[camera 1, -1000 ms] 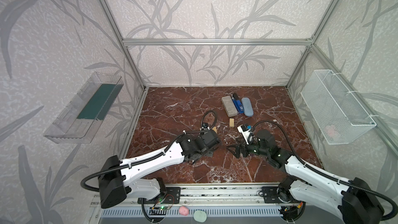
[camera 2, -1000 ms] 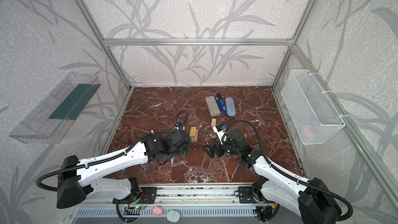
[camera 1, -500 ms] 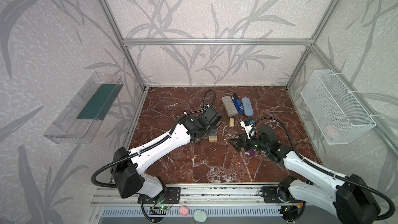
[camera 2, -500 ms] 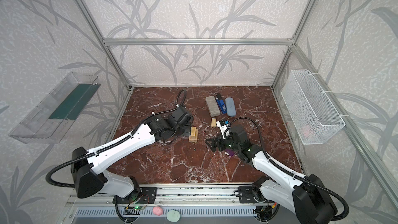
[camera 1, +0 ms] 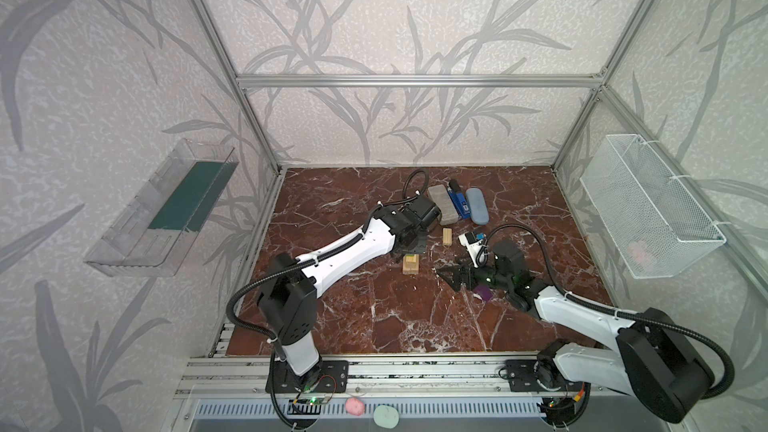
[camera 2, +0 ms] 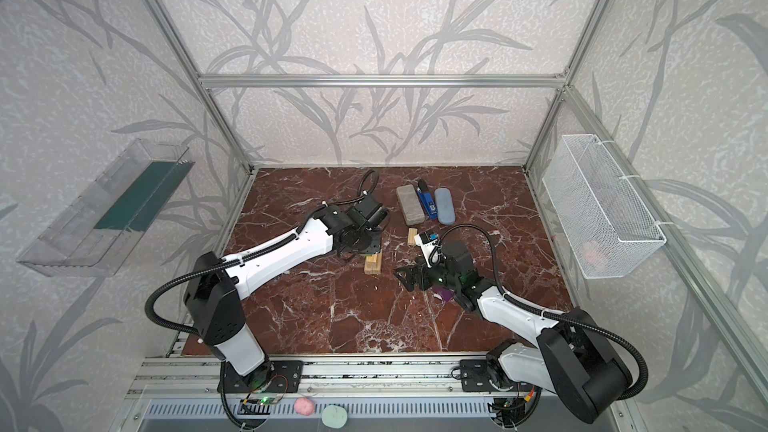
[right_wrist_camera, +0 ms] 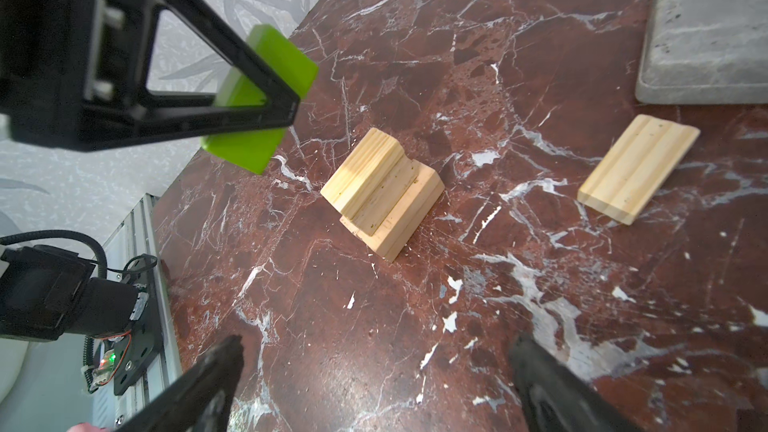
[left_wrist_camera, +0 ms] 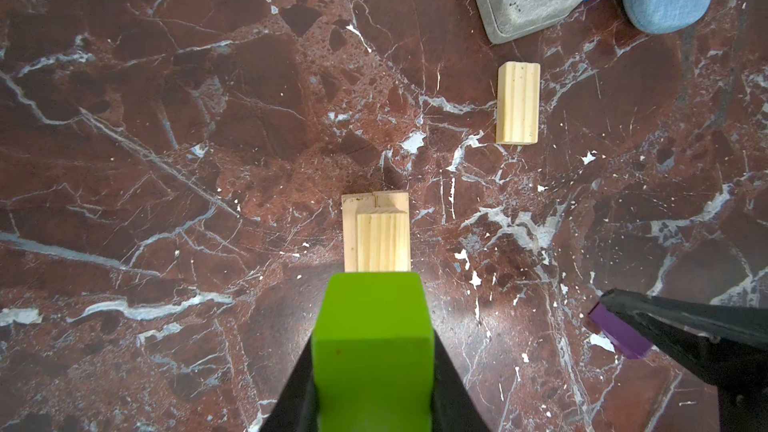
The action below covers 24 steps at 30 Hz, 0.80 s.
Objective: Build the wood block tower
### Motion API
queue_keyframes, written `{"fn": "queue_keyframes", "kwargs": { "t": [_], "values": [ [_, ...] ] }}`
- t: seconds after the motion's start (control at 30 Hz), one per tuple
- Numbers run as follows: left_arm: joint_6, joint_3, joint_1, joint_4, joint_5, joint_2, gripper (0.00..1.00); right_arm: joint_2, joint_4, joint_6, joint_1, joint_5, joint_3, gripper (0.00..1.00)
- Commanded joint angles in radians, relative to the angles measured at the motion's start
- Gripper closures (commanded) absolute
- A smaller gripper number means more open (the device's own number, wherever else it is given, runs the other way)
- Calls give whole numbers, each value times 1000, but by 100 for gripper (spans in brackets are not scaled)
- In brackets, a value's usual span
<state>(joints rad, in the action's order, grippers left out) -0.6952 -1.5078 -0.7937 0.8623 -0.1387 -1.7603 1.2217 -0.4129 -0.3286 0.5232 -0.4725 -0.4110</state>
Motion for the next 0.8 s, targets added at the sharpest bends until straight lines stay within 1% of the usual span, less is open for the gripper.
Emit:
{"fn": "queue_keyframes", "kwargs": {
  "t": [0.0,0.17,0.3,0.4,0.5,0.77],
  "values": [
    [22,-73,10,77,27,-51,97,2,-109,-3,-2,-24,21,1],
    [19,-119,14,107,27,-117,97,6,-119,-7,-2,-37,15,1],
    [6,-105,14,87,26,-118,98,-6,-124,-9,-2,-35,24,1],
    [6,-97,17,76,49,-129,98,-6,-131,-14,-2,-38,25,1],
    [4,-97,19,81,36,-136,98,-3,-136,-17,-2,-44,24,1],
    [20,-97,27,73,42,-155,98,-7,-138,-16,-3,-41,26,1]
  ]
}}
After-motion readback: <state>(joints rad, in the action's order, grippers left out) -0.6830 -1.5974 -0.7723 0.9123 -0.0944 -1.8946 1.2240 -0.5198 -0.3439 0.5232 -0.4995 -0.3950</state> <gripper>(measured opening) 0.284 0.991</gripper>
